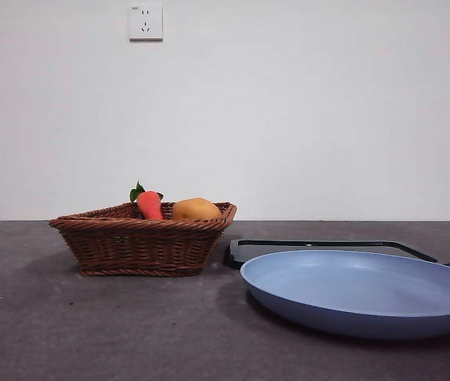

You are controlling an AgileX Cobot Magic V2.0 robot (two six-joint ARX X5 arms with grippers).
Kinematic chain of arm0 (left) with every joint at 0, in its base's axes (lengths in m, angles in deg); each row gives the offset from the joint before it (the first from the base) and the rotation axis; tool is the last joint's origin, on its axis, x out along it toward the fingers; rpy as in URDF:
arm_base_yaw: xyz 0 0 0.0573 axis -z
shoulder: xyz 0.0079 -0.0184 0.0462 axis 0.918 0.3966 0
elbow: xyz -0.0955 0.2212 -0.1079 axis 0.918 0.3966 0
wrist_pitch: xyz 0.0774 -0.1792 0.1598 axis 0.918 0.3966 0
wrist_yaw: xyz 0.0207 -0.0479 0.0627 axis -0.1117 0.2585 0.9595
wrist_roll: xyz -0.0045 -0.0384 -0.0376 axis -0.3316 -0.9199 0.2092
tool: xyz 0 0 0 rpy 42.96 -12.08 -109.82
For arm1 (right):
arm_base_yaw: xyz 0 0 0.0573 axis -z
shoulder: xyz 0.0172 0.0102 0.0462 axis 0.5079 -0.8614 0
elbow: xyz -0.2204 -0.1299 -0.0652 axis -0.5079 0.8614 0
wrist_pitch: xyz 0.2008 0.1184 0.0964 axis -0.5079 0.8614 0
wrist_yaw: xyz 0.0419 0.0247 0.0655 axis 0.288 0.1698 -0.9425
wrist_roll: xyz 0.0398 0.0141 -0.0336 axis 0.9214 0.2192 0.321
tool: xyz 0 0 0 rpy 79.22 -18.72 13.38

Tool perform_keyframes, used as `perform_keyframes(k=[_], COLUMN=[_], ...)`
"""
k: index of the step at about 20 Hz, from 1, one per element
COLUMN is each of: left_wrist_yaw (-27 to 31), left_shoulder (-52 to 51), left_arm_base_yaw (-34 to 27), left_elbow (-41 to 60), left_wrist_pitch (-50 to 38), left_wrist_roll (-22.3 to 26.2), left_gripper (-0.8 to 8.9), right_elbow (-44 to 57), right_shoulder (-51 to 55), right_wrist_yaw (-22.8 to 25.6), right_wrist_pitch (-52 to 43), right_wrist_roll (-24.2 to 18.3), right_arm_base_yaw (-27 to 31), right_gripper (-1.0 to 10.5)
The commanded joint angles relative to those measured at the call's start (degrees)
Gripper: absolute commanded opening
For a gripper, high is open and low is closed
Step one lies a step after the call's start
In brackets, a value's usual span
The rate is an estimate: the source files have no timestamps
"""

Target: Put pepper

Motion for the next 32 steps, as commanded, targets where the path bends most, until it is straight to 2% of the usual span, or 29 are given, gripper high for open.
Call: perform_keyframes(k=[1, 10, 13, 17, 22, 27, 32], left_wrist_yaw=[-2.75, -6.19, -8.83, -12.46, -18.12, -24.06, -25.46], left_shoulder=[-0.17, 3.06, 6.95, 12.94, 21.42, 28.0, 33.64], left_arm_base_yaw=[-0.2, -0.2, -0.2, -0.2, -0.17, -0.11, -0.09], left_elbow=[-0.46, -10.03, -14.43, -20.26, -27.82, -33.97, -38.82], left_wrist_pitch=[-0.42, 7.23, 8.98, 12.28, 18.14, 25.24, 34.05], left_wrist_roll=[-4.98, -5.6, -4.17, -0.9, 5.62, 12.35, 18.03], left_gripper=[0.06, 0.06, 0.06, 0.06, 0.06, 0.06, 0.06], right_elbow=[-1.25, -11.15, -16.04, -23.74, -34.77, -44.28, -51.98], right_shoulder=[0.13, -4.39, -8.76, -15.65, -25.64, -33.55, -40.54], right_wrist_yaw=[-0.11, -0.2, -2.47, -5.25, -10.36, -10.75, -10.62], right_wrist_pitch=[-0.17, 0.81, 3.21, 10.27, 22.84, 36.26, 49.09], right_wrist_roll=[7.43, 8.07, 6.88, 2.54, -5.25, -13.73, -21.0], right_arm_base_yaw=[-0.13, -0.13, -0.15, -0.2, -0.2, -0.79, -1.2], right_gripper=[0.1, 0.1, 0.1, 0.1, 0.1, 0.1, 0.1])
